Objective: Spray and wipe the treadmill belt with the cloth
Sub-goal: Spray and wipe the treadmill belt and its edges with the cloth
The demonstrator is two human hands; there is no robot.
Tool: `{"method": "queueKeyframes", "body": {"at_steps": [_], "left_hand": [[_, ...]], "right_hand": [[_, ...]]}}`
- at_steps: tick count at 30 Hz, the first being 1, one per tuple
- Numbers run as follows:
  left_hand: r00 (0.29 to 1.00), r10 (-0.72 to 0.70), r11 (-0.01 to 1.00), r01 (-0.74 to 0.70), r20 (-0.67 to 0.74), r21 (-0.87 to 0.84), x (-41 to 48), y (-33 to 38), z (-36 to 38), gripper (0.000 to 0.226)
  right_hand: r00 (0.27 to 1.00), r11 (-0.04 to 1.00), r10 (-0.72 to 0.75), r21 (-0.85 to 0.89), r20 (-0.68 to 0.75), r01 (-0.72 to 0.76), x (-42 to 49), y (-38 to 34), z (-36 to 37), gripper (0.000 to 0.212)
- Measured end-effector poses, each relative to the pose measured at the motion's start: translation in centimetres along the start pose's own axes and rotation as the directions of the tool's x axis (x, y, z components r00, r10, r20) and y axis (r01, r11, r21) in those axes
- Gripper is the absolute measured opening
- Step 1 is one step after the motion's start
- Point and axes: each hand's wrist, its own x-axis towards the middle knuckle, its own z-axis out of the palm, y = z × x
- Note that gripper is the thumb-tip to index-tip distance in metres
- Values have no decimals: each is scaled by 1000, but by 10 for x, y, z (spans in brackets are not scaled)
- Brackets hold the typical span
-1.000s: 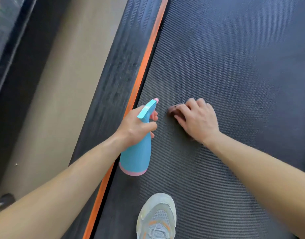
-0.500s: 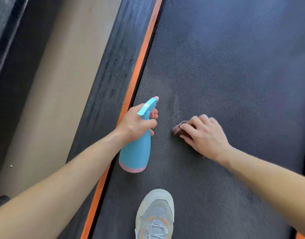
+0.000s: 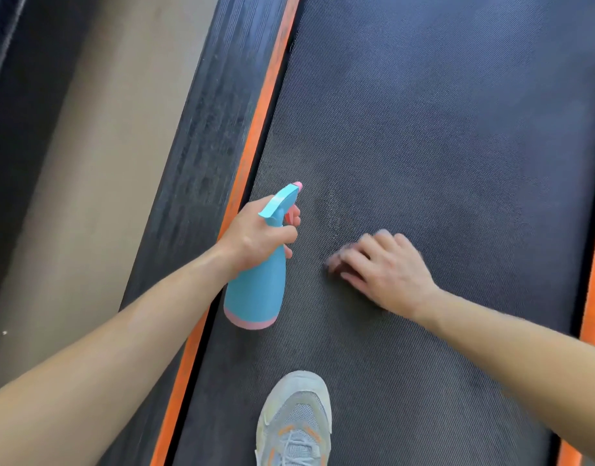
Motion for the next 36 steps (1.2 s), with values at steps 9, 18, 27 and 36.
{"method": "queueKeyframes", "body": {"at_steps": [9, 18, 27, 36], "left_hand": [[998, -35, 999, 37, -44, 30, -9, -4, -14, 39], [996, -45, 999, 46, -73, 5, -17, -13, -22, 32], [994, -71, 997, 74, -82, 37, -32, -17, -24, 23], [994, -75, 997, 76, -79, 5, -37, -17, -12, 35]], "right_hand": [[902, 903, 415, -65, -119, -424, 119, 30, 12, 36], [998, 997, -70, 12, -10, 70, 46, -18, 15, 32], [949, 953, 289, -62, -125, -298, 104, -7, 17, 33], [998, 999, -45, -1, -51, 45, 62, -15, 16, 31]]}}
